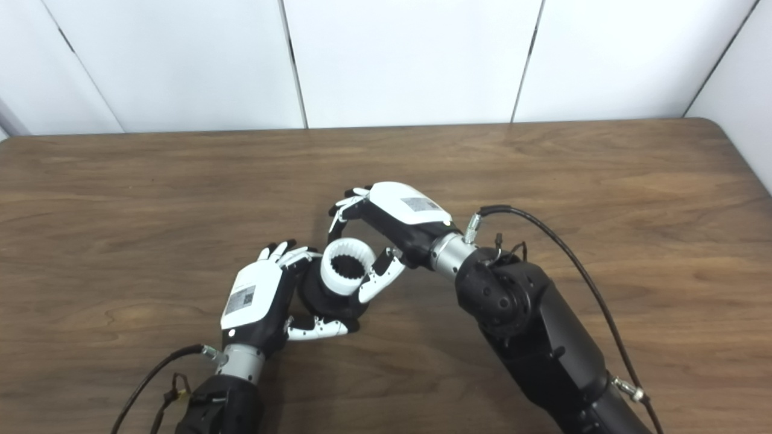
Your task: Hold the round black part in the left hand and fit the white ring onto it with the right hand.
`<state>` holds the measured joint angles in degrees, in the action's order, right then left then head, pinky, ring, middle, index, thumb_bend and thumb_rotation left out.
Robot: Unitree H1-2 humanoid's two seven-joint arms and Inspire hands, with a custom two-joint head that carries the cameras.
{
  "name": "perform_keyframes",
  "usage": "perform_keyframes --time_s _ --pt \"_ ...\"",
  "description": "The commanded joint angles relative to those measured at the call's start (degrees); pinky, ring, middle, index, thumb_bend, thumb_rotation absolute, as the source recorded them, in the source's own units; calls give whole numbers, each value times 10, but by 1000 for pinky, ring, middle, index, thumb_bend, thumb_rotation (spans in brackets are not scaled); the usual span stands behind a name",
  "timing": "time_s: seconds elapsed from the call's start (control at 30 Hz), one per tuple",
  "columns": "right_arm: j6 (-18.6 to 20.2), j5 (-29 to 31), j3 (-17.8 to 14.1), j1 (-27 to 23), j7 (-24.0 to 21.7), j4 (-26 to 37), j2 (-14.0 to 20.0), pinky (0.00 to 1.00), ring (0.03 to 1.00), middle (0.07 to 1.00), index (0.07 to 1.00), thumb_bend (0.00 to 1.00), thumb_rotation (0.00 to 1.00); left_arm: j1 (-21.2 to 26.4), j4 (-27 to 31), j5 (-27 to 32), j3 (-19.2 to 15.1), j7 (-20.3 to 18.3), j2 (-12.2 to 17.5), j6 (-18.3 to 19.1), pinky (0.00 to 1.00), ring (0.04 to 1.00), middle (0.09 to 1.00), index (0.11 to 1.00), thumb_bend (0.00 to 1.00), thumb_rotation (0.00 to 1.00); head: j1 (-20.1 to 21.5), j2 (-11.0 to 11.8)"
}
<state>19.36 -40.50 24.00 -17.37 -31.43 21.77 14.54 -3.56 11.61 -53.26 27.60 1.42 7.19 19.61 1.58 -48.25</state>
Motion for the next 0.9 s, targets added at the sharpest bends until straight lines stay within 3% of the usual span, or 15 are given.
perform_keyframes --time_s 0.0,0.87 --pt "-23 2 -7 -26 14 8 0 1000 951 844 483 525 141 -23 -34 -13 30 -55 1 15 1000 944 830 483 525 64 -1 -2" --pt "-50 -18 32 -20 21 -14 -24 1000 927 827 482 526 140 -20 -35 -14 34 -55 -9 23 1000 955 836 483 525 63 -9 -5"
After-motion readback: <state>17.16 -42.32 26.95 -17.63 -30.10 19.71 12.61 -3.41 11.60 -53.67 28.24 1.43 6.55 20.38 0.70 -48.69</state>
